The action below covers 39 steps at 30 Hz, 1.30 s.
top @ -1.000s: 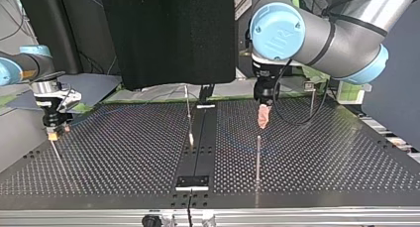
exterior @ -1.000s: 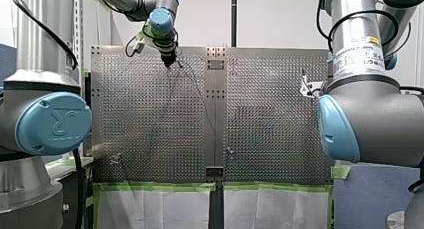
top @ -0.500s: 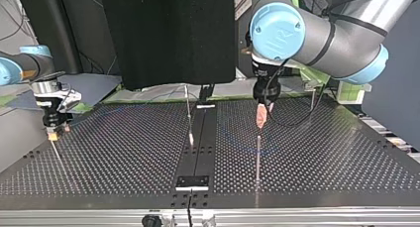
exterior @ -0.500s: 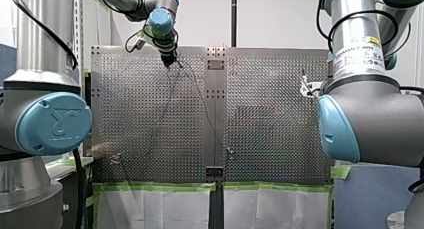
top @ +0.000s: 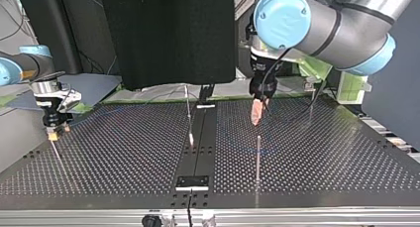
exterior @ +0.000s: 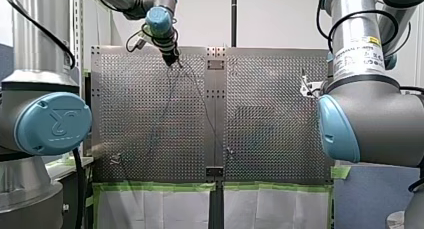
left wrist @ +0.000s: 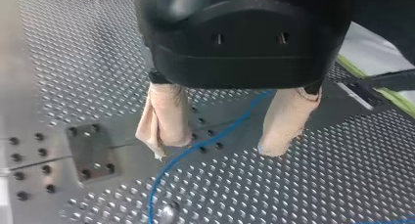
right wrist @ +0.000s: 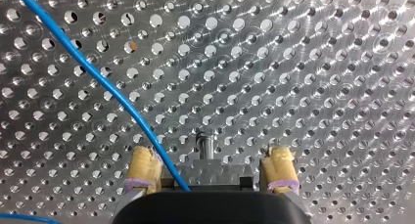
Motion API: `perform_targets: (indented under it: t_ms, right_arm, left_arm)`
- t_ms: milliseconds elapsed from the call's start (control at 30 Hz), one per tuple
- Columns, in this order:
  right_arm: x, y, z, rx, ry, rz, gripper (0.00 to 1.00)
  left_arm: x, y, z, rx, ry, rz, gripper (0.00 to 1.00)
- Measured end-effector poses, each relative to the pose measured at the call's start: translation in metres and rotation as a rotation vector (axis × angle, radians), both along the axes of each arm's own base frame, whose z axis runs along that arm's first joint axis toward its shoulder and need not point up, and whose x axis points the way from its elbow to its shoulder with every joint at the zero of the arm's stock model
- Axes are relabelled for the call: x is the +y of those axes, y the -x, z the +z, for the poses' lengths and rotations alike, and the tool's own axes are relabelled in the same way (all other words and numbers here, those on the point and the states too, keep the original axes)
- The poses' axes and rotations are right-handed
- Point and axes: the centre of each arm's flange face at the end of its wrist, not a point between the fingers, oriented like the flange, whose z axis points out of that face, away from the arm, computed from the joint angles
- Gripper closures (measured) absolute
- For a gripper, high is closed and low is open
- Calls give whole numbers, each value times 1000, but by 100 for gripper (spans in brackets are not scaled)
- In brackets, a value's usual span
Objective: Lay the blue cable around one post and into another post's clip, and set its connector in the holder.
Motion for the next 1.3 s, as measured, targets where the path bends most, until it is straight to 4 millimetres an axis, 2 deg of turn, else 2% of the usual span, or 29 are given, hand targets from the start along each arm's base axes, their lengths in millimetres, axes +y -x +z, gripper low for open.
perform_targets:
  t_ms: [467,567,900,1300]
  right_arm:
    - [1,-5,0,-2,2,7,1]
    - [1,-6,0,-2,2,8,1]
    - [1,-7,0,0,3,9,1]
    - [1,-7,0,0,4,5,1]
  left_arm:
    - [3,35,0,-85,194,-85,0]
    - [-1,35,-15,-70,225,-108,0]
    - [-23,33,-86,38,310,-194,0]
    - [-29,50,-131,95,436,-270,0]
